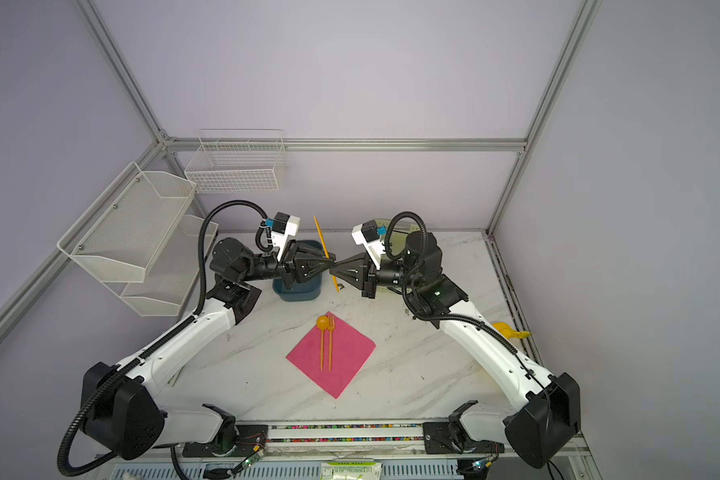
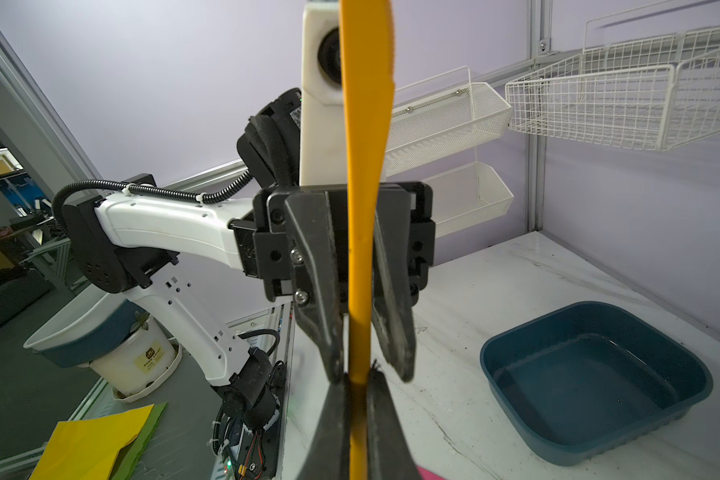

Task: Place the utensils on the paper napkin and roll it up
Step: 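Open the right gripper to release the yellow knife to the left gripper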

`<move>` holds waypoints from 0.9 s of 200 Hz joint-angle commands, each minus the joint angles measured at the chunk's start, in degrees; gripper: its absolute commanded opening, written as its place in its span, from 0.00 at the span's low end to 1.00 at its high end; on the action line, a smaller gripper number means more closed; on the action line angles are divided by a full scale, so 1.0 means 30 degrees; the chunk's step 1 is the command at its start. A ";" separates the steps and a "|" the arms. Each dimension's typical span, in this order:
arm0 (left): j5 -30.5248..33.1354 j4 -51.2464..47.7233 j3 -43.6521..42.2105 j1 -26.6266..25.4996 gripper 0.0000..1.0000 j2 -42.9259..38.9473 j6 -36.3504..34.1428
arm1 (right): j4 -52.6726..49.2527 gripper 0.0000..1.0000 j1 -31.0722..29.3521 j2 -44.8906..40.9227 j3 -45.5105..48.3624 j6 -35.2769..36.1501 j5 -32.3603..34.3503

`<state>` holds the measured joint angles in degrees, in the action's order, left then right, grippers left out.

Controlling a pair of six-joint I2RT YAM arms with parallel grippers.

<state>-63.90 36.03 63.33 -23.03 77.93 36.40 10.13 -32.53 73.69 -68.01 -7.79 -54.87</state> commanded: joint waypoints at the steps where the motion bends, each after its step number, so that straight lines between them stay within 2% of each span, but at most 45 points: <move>1: -0.0175 0.0660 0.1654 -0.0096 0.19 -0.0255 -0.0085 | 0.1135 0.00 -0.0094 -0.0611 0.0201 -0.0237 0.0068; 14: -0.0161 0.0739 0.1654 -0.0088 0.14 -0.0254 -0.0070 | 0.1135 0.00 -0.0109 -0.0648 0.0256 -0.0215 0.0046; 89: 0.0169 0.0792 0.1684 -0.0088 0.02 -0.0307 -0.0059 | 0.0628 0.00 -0.0085 -0.0595 0.0377 0.0194 0.0114; 114: 0.0704 -0.1047 0.1935 -0.0088 0.00 -0.0538 -0.1158 | 0.0043 0.18 -0.0014 -0.1133 0.0495 0.0223 0.0624; 134: 0.1786 -0.3659 0.2180 -0.0088 0.00 -0.0833 -0.2654 | -0.0420 0.27 0.0484 -0.1813 0.0920 0.0361 0.0899; 157: 0.3892 -0.7112 0.2444 -0.0088 0.00 -0.1197 -0.4224 | -0.1322 0.27 0.1643 -0.2574 0.1295 0.0719 0.1316; 180: 0.7209 -1.0475 0.2496 -0.0353 0.00 -0.1494 -0.5316 | -0.2620 0.27 0.2813 -0.2837 0.1318 0.1215 0.2502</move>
<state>-53.67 17.34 64.31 -23.40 75.85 26.81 6.28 -26.87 66.59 -64.31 -6.44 -51.00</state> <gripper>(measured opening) 0.074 0.271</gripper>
